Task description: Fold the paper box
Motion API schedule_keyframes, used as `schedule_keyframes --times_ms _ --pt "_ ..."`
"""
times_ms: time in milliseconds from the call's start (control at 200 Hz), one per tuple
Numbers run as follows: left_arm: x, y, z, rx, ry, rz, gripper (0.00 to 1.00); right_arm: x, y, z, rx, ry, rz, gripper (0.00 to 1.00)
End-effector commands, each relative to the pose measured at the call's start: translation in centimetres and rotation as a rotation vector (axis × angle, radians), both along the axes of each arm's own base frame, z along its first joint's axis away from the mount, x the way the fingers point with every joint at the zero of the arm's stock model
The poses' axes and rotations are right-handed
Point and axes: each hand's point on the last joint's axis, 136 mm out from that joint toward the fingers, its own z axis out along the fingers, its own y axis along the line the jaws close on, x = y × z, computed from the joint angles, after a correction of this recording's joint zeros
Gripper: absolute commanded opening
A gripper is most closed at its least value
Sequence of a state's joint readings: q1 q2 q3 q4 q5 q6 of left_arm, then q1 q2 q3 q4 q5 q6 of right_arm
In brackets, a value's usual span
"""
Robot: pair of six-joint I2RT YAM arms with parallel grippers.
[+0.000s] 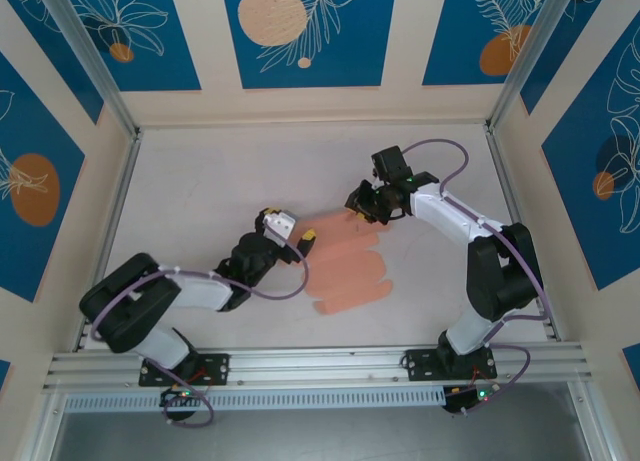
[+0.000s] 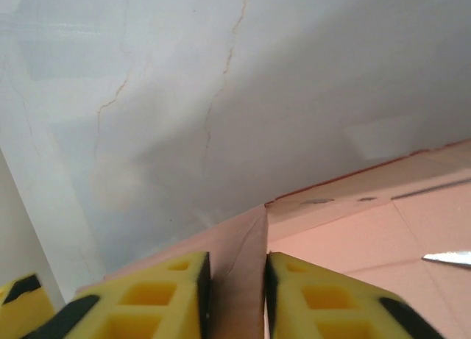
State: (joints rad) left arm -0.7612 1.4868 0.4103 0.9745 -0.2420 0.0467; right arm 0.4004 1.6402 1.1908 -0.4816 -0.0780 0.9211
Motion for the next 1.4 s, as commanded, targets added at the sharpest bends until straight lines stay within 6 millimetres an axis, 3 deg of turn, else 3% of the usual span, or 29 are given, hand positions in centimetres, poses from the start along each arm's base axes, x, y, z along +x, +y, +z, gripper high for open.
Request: schedule_keyframes --times_ms 0,145,225,285,370,595,770,1150,1395 --pt "-1.1 0.7 -0.7 0.057 0.028 -0.029 0.92 -0.1 0.0 -0.9 -0.012 -0.002 0.007 0.25" --pt "-2.7 1.3 1.9 0.037 -0.002 -0.096 0.92 -0.1 -0.2 -0.8 -0.02 -0.026 0.012 0.24" --pt "-3.3 1.0 4.0 0.042 0.005 -0.135 0.98 0.1 -0.1 -0.6 -0.006 -0.046 0.019 0.25" --pt "-3.6 0.4 5.8 0.055 0.017 -0.173 0.99 0.2 -0.1 -0.5 -0.001 -0.06 0.024 0.24" --pt "-3.8 -0.7 6.8 0.128 0.08 -0.243 1.0 0.4 0.2 -0.4 0.017 -0.079 0.035 0.24" --pt "-4.3 -3.3 5.4 0.386 0.181 -0.453 0.99 0.7 0.6 0.5 0.057 -0.156 0.072 0.24" --pt "-4.7 -4.5 5.1 0.451 0.204 -0.552 0.93 1.0 0.7 0.7 0.07 -0.18 0.078 0.24" --pt "-1.3 -7.4 1.0 0.607 0.146 -0.428 0.8 1.1 1.1 0.8 0.089 -0.178 0.076 0.24" --pt "1.5 -8.2 0.4 0.69 0.03 -0.292 0.55 1.0 1.3 1.1 0.102 -0.177 0.062 0.24"
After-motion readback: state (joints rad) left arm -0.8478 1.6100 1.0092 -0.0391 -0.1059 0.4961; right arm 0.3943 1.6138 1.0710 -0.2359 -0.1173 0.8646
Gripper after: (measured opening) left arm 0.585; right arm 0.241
